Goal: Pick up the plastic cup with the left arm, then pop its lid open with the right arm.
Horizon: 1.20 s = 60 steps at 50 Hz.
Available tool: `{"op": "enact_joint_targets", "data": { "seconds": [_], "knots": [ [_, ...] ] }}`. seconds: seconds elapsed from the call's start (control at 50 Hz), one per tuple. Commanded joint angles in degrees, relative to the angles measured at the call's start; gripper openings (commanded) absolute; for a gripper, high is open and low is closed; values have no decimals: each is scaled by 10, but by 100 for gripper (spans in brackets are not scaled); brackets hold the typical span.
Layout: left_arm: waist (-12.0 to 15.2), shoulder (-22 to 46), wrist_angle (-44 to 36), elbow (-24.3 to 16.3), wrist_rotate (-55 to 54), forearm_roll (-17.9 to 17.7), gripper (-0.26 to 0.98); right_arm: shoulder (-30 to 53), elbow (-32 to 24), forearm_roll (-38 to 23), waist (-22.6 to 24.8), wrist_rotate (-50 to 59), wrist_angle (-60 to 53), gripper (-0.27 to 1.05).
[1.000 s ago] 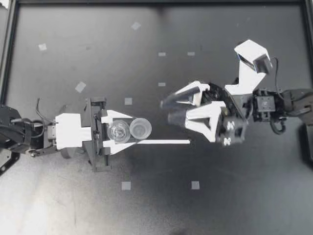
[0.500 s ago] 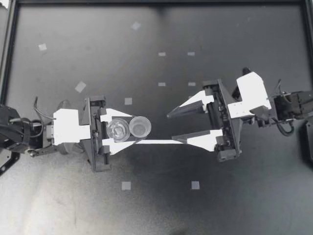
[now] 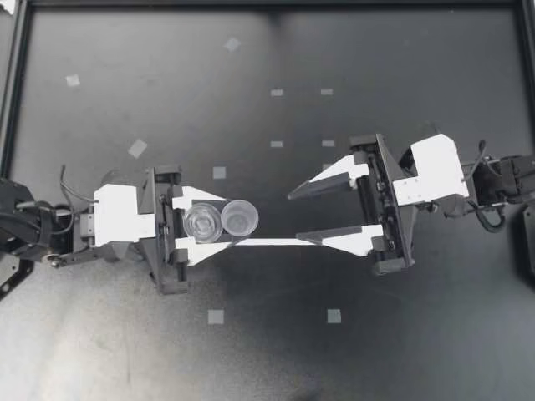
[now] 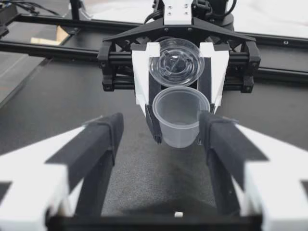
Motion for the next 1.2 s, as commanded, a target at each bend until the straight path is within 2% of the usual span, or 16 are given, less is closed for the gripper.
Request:
{"op": "enact_joint_targets", "data": {
  "seconds": [0.0, 1.18],
  "knots": [
    [0, -17, -2, -9, 3, 2, 7, -3, -7, 1, 4, 0, -10, 65],
    [-1, -18, 3, -9, 14, 2, 7, 14, -23, 1, 20, -4, -18, 65]
  ]
}}
